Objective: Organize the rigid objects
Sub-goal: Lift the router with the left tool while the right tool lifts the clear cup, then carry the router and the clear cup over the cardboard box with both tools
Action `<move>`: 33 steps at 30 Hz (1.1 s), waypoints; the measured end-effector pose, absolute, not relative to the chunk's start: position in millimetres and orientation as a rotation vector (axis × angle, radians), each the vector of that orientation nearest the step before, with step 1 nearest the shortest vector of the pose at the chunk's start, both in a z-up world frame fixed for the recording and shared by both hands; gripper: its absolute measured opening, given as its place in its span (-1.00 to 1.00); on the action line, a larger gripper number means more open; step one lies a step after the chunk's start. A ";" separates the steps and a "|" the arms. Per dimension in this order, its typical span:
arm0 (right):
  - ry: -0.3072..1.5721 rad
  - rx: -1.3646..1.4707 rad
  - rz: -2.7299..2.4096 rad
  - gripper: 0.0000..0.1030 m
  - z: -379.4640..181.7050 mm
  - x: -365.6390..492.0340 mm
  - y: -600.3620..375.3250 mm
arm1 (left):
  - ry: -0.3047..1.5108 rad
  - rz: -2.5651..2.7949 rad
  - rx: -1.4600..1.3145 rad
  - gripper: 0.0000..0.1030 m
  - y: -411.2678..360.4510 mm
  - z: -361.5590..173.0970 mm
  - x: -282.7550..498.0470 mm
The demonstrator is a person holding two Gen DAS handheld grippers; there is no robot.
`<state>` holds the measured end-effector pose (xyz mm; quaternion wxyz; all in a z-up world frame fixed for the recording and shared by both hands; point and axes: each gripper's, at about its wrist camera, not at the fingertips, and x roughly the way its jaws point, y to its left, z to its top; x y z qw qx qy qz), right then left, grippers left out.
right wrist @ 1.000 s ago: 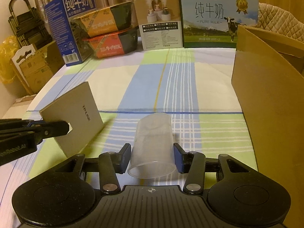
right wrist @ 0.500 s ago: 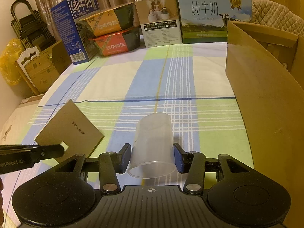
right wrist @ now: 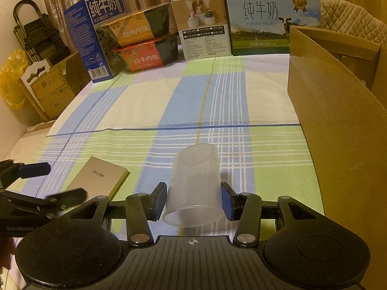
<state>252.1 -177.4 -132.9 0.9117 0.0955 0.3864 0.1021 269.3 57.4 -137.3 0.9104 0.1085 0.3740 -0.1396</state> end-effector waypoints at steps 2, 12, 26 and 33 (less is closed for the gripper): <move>0.797 0.198 0.212 -0.15 -133.2 252.7 -177.1 | 0.792 -0.302 0.239 0.85 55.5 -145.5 275.9; 0.804 0.205 0.210 -0.15 -136.8 258.1 -177.1 | 0.828 -0.326 0.226 0.85 55.7 -165.6 292.5; 0.787 0.217 0.216 -0.15 -131.8 257.8 -178.0 | 0.823 -0.312 0.176 0.63 55.4 -156.6 296.9; 0.774 0.207 0.221 -0.15 -126.2 251.8 -178.8 | 0.784 -0.288 0.144 0.63 50.2 -135.2 289.4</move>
